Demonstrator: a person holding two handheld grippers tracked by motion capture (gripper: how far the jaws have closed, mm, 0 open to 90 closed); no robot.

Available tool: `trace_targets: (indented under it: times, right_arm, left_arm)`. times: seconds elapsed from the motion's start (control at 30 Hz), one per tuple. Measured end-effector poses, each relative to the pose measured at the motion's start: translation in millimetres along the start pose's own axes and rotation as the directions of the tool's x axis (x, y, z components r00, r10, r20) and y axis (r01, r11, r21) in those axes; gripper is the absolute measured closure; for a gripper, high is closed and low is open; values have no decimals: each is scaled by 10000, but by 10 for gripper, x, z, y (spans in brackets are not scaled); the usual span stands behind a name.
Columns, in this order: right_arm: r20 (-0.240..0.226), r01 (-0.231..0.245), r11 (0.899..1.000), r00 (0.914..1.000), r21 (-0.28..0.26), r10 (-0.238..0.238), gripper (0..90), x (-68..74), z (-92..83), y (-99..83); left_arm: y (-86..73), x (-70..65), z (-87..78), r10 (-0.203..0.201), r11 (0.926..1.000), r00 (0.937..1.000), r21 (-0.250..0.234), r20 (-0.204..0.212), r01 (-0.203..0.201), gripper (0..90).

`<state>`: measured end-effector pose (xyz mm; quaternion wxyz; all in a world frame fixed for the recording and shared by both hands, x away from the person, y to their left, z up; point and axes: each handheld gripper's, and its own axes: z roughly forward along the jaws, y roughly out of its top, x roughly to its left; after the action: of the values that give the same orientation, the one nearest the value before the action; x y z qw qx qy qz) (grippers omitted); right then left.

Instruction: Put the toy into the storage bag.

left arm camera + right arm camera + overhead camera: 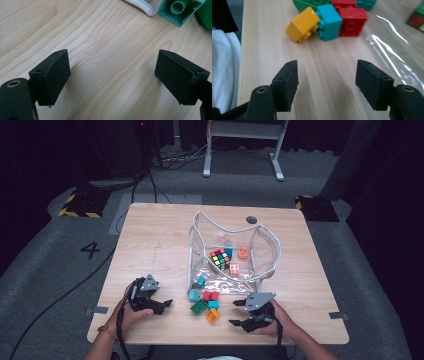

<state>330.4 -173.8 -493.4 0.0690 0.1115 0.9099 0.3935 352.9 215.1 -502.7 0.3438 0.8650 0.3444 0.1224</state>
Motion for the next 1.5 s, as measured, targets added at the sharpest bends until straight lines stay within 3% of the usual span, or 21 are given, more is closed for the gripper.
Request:
trace_targets:
  times: [0.1, 0.23, 0.3, 0.33, 0.4, 0.43, 0.6, 0.7, 0.73, 0.77, 0.83, 0.87, 1.03, 1.1, 1.13, 1.2, 1.27, 1.37, 1.4, 1.43, 1.5]
  right_arm:
    - [-220, -195, 9998, 9996, 69, 196, 352, 82, 120, 82]
    - [-387, -80, 9998, 9992, 202, 88, 351, 135, 208, 136]
    - [-570, 338, 9994, 9978, 120, -330, 355, 136, 266, 177]
    - [-524, 50, 10000, 9986, 59, -47, 355, 154, 291, 197]
    - [-699, 211, 9997, 9974, 156, -200, 353, 152, 312, 217]
    - [-654, 29, 9999, 9979, 125, -21, 351, 177, 332, 236]
    - [-686, 463, 9989, 9966, -59, -466, 337, 171, 430, 309]
    - [-652, 379, 9993, 9972, 3, -378, 341, 190, 454, 335]
    - [-498, 132, 9998, 9987, 127, -125, 348, 207, 455, 346]
    - [-503, 436, 9990, 9978, -58, -438, 362, 181, 472, 352]
    - [-543, 204, 9995, 9983, -229, -216, 403, 158, 489, 349]
    - [-442, -93, 9995, 9990, -316, 79, 447, 166, 486, 335]
    - [-387, -26, 9992, 9992, -396, 11, 594, 137, 451, 313]
    - [-401, -408, 9991, 9984, -119, 403, 635, 162, 416, 304]
    - [-475, -101, 9998, 9988, -194, 92, 665, 144, 406, 289]
    - [-410, -313, 9994, 9987, -163, 306, 675, 158, 383, 273]
    - [-470, 233, 9989, 9986, -408, -252, 675, 131, 352, 247]
    - [-439, 142, 9990, 9989, -433, -161, 676, 102, 256, 172]
    - [-427, 39, 9989, 9991, -458, -58, 676, 94, 225, 153]
    - [-394, -454, 9986, 9982, -268, 443, 676, 102, 165, 130]
    - [-302, -537, 9978, 9982, -393, 525, 676, 58, 87, 86]
  left_arm:
    - [0, 0, 0, -2, 10000, 10000, 8, 5, 2, 131]
    - [0, 0, 0, 2, 10000, 10000, -1, 2, -2, 131]
    - [0, 0, 0, 5, 10000, 10000, 3, 1, -5, 131]
    - [0, 0, 1, 3, 10000, 10000, 0, 10, -3, 131]
    - [0, 0, 0, 3, 10000, 10000, 2, 2, -3, 131]
    - [0, 0, 0, 6, 10000, 10000, 3, 2, -6, 131]
    - [0, 0, -1, 12, 10000, 10000, 3, -6, -12, 132]
    - [0, 0, 0, 4, 10000, 10000, 1, 7, -4, 132]
    - [0, 0, 0, 10, 10000, 10000, 1, 1, -10, 132]
    - [0, 0, -1, 11, 10000, 10000, 3, -2, -11, 132]
    - [0, 0, -3, 52, 10000, 10000, 7, -15, -52, 132]
    - [-2, -2, 1, 13, 10000, 10000, 3, 94, -13, 136]
    - [-1, 4, -5, 119, 9999, 9999, 22, 43, -119, 137]
    - [-1, 4, -5, 122, 9999, 9999, 25, 44, -123, 136]
    - [-2, 1, -4, 76, 10000, 9999, 36, 78, -76, 136]
    - [-2, 2, -6, 127, 9999, 9999, 19, 30, -128, 137]
    - [-6, -4, -6, 70, 10000, 10000, 22, 67, -71, 138]
    - [-5, -1, -9, 123, 9999, 9999, 20, 17, -123, 138]
    - [-7, -3, -6, 59, 10000, 9999, 23, 87, -59, 137]
    - [-6, -2, -6, 71, 10000, 9999, 26, 88, -71, 137]
    - [-6, -2, -7, 88, 10000, 9999, 22, 61, -88, 137]
